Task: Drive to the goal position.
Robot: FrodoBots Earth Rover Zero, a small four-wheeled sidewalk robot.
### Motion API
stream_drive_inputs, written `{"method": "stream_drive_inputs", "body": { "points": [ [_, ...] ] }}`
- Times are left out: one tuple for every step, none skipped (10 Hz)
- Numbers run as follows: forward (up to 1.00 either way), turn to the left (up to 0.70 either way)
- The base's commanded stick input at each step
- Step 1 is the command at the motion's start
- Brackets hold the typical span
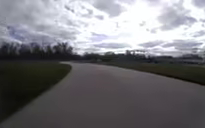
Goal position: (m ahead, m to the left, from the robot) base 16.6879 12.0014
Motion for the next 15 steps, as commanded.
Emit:
{"method": "stream_drive_inputs", "body": {
  "points": [
    [0.99,0.12],
    [0.99,0.13],
    [0.99,0.09],
    [0.98,0.05],
    [0.99,0.02],
    [0.99,0.02],
    [0.99,0.02],
    [0.99,0.02],
    [0.99,0.02],
    [0.99,0.02],
    [0.99,0.03],
    [0.99,0.04],
    [0.99,0.18],
    [0.99,0.4],
    [1.0,0.25]
  ]
}}
